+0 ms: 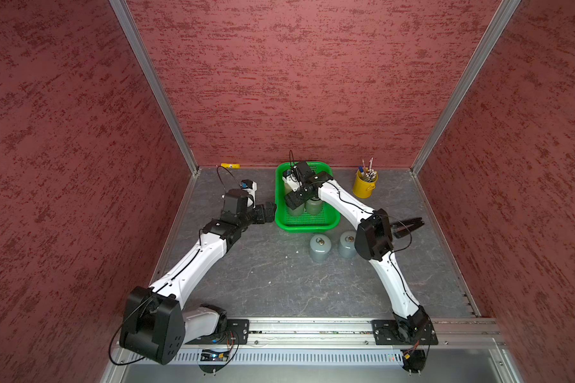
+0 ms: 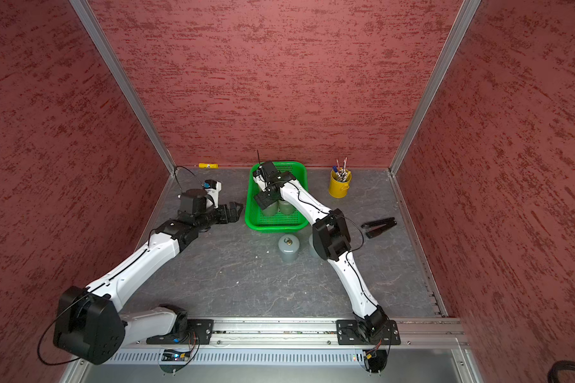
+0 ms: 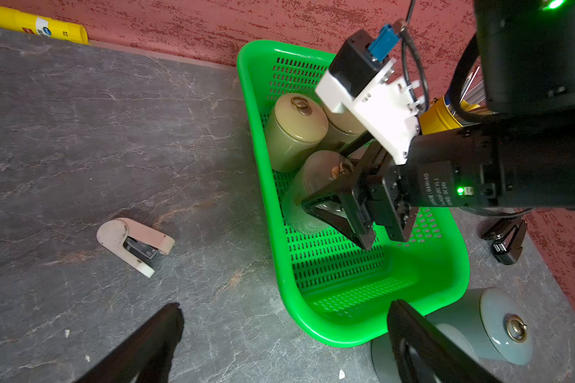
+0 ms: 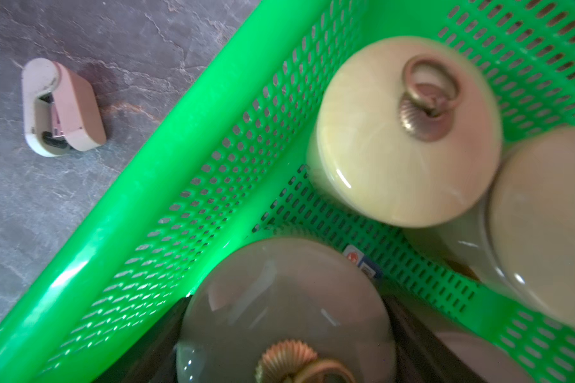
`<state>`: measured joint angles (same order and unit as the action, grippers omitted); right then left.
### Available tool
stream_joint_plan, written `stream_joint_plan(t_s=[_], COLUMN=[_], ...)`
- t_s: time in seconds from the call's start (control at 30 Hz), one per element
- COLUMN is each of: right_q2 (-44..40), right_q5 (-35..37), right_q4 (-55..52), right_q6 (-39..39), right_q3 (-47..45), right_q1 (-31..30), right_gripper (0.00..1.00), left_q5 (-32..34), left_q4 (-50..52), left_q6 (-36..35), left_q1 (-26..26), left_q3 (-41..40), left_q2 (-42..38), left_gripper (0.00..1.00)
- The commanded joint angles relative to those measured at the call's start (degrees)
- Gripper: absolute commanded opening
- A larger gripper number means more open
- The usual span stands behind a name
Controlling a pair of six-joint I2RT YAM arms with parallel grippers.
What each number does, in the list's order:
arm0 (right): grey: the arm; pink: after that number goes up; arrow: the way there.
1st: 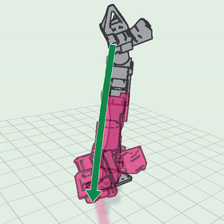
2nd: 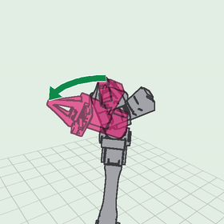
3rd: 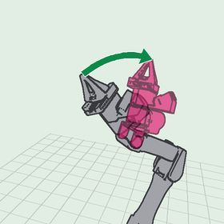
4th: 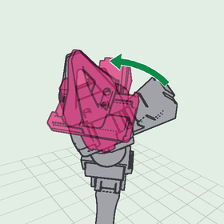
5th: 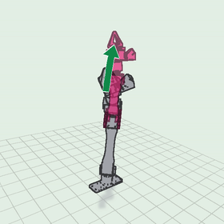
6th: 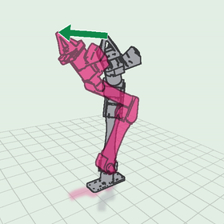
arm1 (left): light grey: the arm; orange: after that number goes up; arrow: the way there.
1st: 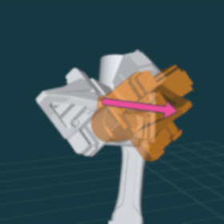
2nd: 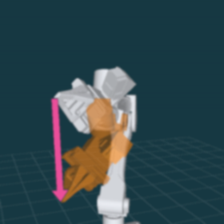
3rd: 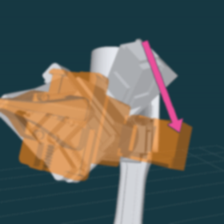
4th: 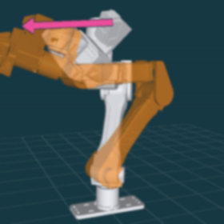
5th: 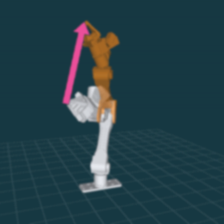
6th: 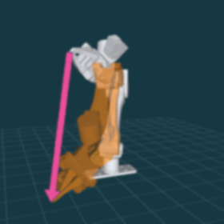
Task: Take the tea canister out of the basket
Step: Pick up the tea canister from the basket.
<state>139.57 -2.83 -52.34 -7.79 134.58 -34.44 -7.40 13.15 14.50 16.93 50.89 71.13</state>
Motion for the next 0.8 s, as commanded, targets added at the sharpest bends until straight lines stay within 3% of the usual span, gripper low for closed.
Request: stream_joint_plan(t_s=[0.0,0.33,0.4,0.5,0.6,0.77], right_q2=[-7.6,-17.8,-21.2,-26.2,-30.4,-37.1], right_q5=[-0.2,1.9,2.0,2.0,1.7,-0.1], right_q4=[5.6,7.9,9.9,12.5,13.6,14.4], right_q6=[0.2,0.3,0.4,1.3,2.3,2.4], right_q3=[-1.1,-9.1,-12.8,-18.2,-22.7,-31.2], right_q1=[-0.6,-2.4,-3.1,-3.9,-4.8,-7.3], right_gripper=[0.43,0.34,0.24,0.0,0.0,0.0], left_q5=[0.1,0.1,0.1,0.1,-0.3,-8.5], left_q4=[0.2,-0.1,-0.1,-0.1,-0.3,-1.8], left_q6=[-1.0,-0.9,-0.9,-1.0,-0.5,4.0], left_q1=[-0.1,-0.1,-0.1,-0.1,-0.3,-4.4], left_q3=[-0.2,0.0,0.0,0.0,-0.3,-0.9], left_q2=[-1.2,-1.1,-1.0,-1.0,-1.1,-2.7], left_gripper=[1.0,1.0,1.0,1.0,1.0,1.0])
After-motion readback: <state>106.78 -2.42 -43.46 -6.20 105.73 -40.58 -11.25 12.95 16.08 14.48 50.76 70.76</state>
